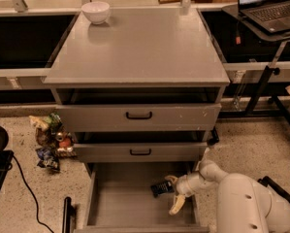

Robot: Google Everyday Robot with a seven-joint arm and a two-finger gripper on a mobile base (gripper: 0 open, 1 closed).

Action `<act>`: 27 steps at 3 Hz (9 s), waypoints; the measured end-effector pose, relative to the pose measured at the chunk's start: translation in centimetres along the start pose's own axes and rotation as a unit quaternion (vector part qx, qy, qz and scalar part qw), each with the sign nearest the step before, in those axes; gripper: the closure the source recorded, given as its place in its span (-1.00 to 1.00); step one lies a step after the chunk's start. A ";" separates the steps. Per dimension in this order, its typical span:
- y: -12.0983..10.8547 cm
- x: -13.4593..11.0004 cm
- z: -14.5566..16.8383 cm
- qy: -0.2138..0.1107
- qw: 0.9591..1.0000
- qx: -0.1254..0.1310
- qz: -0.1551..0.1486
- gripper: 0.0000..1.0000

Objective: Pick rxbar blueberry from bottom drawer and place on counter

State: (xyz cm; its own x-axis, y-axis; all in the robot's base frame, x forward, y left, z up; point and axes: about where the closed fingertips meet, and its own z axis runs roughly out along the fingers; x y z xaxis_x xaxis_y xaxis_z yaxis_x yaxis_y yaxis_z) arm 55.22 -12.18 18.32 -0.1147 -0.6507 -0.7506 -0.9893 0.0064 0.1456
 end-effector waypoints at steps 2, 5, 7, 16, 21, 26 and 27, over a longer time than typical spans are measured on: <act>-0.7 0.7 1.1 -0.006 1.000 -0.011 0.001 -1.00; -5.3 1.8 2.6 -0.050 0.998 -0.022 -0.013 -1.00; -5.6 1.7 2.8 -0.039 0.999 -0.016 -0.005 -1.00; -7.3 -0.6 3.5 0.033 0.998 0.042 -0.015 -1.00; -3.9 0.9 8.0 0.056 0.998 0.031 -0.020 -0.62; -4.0 1.2 8.4 0.051 0.997 0.036 -0.040 1.00; -3.6 -2.0 6.1 0.014 0.996 0.018 -0.081 1.00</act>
Offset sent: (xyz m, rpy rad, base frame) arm 0.0264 0.0061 -0.0437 0.0407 0.0441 0.0402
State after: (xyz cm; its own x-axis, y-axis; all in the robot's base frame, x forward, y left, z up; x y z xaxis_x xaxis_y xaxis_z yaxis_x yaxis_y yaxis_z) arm 58.41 -6.28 15.38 0.0488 -0.6657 -0.7446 -0.9973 -0.0738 0.0006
